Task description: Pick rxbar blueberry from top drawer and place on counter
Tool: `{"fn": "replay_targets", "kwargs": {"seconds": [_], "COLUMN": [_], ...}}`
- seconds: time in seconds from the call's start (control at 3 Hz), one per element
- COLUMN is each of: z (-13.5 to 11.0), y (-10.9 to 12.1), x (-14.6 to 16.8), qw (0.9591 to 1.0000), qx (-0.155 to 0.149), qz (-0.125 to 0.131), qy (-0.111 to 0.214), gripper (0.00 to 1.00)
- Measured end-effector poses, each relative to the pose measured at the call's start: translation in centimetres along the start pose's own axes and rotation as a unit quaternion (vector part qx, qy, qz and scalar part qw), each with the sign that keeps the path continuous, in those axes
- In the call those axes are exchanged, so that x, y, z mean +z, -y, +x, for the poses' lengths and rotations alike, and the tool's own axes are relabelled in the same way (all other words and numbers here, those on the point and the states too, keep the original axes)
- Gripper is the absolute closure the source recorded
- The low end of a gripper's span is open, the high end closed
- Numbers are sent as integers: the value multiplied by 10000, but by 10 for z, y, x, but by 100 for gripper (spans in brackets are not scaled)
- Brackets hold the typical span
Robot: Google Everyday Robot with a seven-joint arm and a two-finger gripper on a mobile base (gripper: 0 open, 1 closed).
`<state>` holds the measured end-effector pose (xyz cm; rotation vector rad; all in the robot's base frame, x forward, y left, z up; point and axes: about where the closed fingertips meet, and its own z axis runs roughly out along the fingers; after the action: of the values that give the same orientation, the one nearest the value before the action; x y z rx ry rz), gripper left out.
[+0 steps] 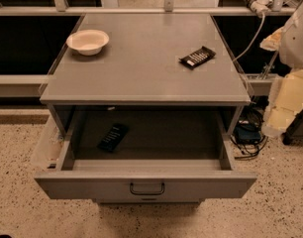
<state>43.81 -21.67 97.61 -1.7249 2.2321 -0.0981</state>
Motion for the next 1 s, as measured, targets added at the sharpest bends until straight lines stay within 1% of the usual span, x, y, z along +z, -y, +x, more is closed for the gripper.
{"fn": "replay_targets", "kwargs": {"seconds": [0.33, 0.67, 1.0], "z": [0, -7, -26], "y": [0, -7, -28], "x": [0, 9, 45], "qw": [10000, 9999, 9972], "qx": [0, -69, -227], "qz": [0, -34, -237], "qy": [0, 146, 672], "gripper": [0, 0, 0]}}
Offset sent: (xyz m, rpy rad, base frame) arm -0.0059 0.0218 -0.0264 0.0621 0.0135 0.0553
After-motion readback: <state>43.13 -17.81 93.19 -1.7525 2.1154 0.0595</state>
